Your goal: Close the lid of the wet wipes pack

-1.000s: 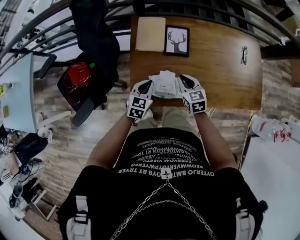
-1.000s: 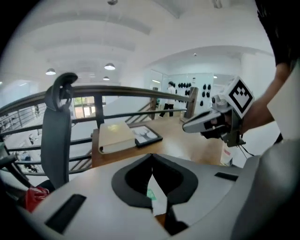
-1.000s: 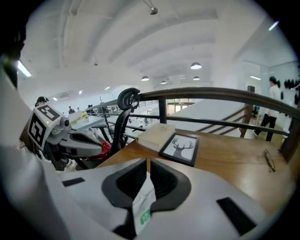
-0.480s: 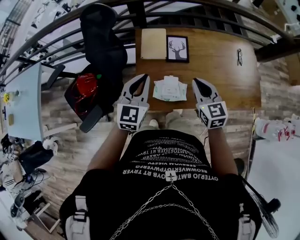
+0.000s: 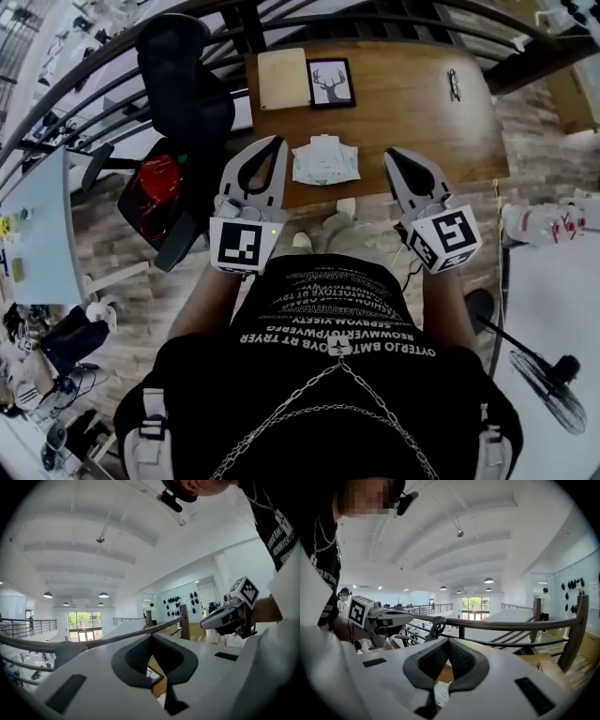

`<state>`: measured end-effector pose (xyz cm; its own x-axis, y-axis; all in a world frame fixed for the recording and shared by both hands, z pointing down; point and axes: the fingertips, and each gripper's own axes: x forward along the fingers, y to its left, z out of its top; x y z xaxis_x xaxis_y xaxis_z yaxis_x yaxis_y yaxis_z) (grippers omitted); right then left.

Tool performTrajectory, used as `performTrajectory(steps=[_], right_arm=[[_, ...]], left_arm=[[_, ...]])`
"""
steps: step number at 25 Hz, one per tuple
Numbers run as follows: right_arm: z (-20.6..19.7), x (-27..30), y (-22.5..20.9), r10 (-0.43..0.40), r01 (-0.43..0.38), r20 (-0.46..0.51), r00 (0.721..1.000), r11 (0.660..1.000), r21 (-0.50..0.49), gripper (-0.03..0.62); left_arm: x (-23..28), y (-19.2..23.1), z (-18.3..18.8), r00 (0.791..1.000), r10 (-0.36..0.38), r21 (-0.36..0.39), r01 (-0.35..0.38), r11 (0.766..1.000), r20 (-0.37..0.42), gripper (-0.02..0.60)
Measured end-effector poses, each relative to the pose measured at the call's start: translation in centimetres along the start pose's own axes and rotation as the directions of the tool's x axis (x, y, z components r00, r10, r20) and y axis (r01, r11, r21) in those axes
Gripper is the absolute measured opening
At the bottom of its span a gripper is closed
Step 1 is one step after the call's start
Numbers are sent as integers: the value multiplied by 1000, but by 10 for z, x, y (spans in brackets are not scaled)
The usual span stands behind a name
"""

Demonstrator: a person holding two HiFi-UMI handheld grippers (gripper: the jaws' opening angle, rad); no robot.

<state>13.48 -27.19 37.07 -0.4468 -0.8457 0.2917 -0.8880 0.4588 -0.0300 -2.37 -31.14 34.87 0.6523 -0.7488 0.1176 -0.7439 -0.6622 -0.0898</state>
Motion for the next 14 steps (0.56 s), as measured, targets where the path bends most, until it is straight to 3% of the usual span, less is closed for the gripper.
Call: performTrajectory(steps=[7, 14], right_arm=[[-17, -7, -10, -46, 47, -30, 998, 998, 30, 14], [-24, -3, -6, -37, 38, -45, 998, 999, 25, 14]], left_arm=[[-3, -20, 2, 998, -61, -25, 62, 998, 14, 28], [6, -23, -11, 996, -87, -24, 86, 996, -24, 28]])
